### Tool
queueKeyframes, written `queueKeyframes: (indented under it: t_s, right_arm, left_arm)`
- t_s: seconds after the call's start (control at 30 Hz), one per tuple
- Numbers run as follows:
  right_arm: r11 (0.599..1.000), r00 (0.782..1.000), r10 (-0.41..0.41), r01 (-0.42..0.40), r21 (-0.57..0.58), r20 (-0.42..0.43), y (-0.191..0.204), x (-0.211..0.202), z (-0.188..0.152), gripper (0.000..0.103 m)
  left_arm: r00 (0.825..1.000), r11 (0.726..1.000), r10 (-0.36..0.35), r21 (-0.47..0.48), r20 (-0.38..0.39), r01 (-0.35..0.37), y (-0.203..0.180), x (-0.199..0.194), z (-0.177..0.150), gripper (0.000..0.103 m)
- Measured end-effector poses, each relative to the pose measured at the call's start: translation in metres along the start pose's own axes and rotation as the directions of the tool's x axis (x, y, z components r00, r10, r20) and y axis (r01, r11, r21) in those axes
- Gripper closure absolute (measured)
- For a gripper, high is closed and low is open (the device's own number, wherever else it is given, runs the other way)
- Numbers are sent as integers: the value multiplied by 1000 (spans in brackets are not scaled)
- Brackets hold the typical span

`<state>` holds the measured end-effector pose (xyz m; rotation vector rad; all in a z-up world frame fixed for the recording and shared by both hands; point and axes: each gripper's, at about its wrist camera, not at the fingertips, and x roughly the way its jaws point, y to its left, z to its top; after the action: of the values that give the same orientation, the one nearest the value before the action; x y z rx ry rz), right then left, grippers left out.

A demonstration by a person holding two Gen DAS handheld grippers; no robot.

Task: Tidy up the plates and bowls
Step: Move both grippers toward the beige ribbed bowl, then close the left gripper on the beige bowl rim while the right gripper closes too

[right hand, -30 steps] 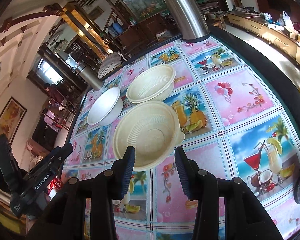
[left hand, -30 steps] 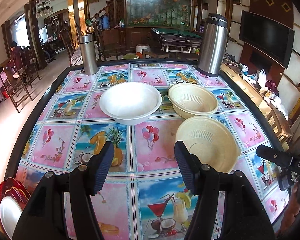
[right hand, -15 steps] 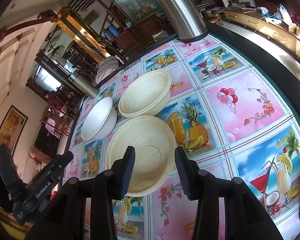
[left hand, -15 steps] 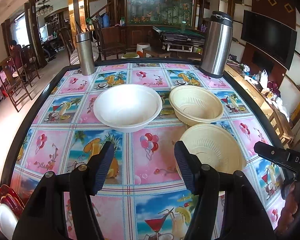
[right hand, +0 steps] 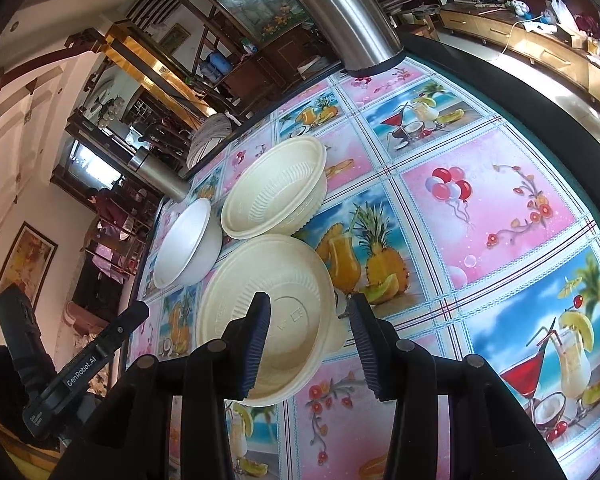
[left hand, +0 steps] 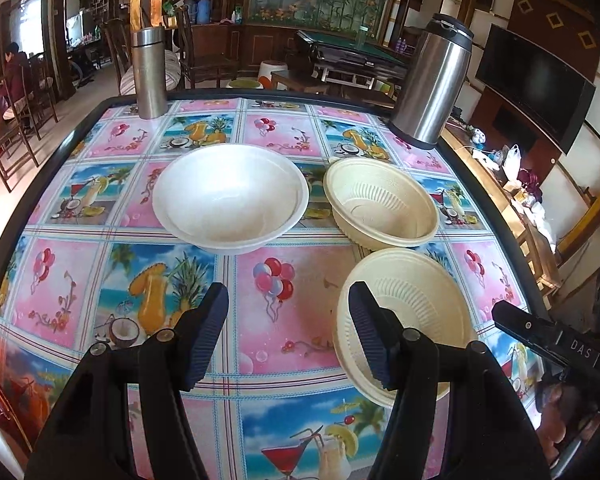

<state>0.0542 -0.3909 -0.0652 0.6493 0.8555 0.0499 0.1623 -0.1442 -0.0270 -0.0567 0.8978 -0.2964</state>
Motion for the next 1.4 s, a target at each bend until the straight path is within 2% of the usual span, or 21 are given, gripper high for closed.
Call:
queueKeyframes:
  t_s: [0.27, 0.53, 0.77, 1.0, 1.4]
  right_arm:
    - [998, 998, 40, -38, 49, -40, -12, 15, 0, 59]
    - [995, 998, 52, -49, 85, -39, -19, 24, 0, 59]
    - [992, 997, 61, -55, 116, -43, -23, 34, 0, 58]
    - [988, 997, 76, -71, 135, -32, -26, 32, 0, 59]
    - [979, 994, 103, -93, 180, -42, -35, 37, -1, 58]
  left_arm:
    - [995, 998, -54, -35, -83, 51, -2, 20, 4, 41]
    - [976, 994, -105, -58, -192, 96, -1, 42, -3, 41]
    - [927, 970, -237, -129, -291, 208, -6, 57, -9, 41]
    - [907, 952, -291, -188, -304, 242, -8, 58, -9, 41]
    - [897, 938, -333, -198, -290, 284, -12, 51, -11, 41]
